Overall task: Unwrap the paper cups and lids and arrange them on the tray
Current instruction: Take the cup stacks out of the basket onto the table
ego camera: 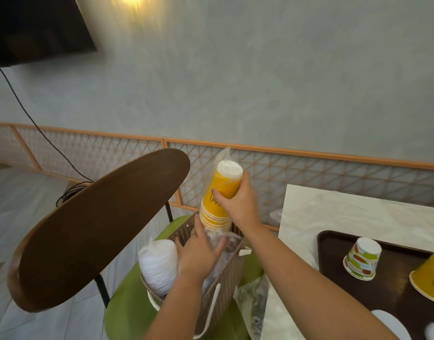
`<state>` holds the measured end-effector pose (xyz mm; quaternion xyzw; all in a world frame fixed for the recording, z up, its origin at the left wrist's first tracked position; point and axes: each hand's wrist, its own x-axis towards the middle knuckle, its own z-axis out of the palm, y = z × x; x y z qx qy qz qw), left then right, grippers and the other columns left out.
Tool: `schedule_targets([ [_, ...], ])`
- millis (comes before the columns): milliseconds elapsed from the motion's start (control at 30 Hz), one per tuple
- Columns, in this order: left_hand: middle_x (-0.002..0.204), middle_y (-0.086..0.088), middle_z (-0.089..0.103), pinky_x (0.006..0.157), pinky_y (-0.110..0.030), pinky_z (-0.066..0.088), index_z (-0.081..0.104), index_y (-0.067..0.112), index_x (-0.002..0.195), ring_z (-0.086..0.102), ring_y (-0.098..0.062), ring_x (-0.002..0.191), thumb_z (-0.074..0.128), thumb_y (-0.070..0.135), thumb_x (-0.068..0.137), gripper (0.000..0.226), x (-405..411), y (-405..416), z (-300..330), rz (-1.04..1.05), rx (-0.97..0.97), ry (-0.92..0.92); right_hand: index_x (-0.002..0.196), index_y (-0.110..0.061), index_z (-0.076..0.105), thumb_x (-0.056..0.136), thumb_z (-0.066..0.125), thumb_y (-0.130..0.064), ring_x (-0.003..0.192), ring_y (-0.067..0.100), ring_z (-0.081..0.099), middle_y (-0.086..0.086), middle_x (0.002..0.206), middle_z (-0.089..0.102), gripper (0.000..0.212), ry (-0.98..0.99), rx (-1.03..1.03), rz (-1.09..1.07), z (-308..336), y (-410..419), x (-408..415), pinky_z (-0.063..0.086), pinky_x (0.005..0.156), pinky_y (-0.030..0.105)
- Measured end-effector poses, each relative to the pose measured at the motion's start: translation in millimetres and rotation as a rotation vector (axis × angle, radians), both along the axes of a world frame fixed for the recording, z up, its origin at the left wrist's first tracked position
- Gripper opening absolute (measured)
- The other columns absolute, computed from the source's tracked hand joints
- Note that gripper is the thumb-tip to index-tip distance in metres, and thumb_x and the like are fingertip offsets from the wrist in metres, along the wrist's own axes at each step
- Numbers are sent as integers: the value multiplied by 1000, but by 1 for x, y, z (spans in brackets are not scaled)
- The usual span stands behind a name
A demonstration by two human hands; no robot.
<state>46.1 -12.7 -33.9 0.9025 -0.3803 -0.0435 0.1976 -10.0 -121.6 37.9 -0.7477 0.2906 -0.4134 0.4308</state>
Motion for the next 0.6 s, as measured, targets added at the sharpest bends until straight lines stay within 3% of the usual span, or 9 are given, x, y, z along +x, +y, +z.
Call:
schedule_targets([
  [100,138,-10,52,114,-53,10,-14,21,149,49,-28,125,19,73,84,90,4,-1,-4,-25,-54,81,132,-21,38,75,77,-37,105,18,58,-3,117,56,71,-68,-5,-35,11,-4,-13,54,82,32],
  [167,139,-12,50,114,-52,17,-9,24,149,50,-31,124,17,74,81,89,5,0,-4,-30,-104,136,132,-21,39,76,77,-33,101,13,57,-8,112,54,69,-127,4,-47,18,-6,-22,50,75,18],
  [233,141,-16,47,110,-50,27,-2,24,150,48,-36,124,24,66,88,79,7,0,-6,-13,-184,173,133,-20,39,76,77,-30,96,6,54,-9,110,52,69,-182,18,-73,25,-7,-31,45,67,6],
  [367,140,-14,47,100,-37,40,13,21,149,48,-31,124,39,55,91,71,4,-1,-1,-23,-418,330,134,-15,38,77,76,-27,95,6,55,-7,111,53,70,-296,66,-131,35,-11,-50,43,66,-1],
  [433,140,-5,47,100,-35,40,17,29,147,47,-26,126,48,55,89,70,3,1,5,-40,-508,383,131,-15,39,78,76,-24,91,3,55,-8,108,54,65,-348,91,-160,37,-14,-60,44,68,1],
  [500,146,2,41,110,-47,32,13,39,147,38,-26,134,41,65,81,76,4,2,8,-36,-529,372,128,-16,40,78,76,-25,93,5,57,-7,108,55,62,-402,133,-201,38,-19,-70,47,73,8],
  [600,154,2,29,116,-51,19,12,31,151,25,-22,142,36,54,93,67,-6,-2,21,-52,-688,517,131,-17,40,78,75,-32,105,16,60,-1,117,58,66,-472,215,-260,35,-25,-84,52,86,29],
])
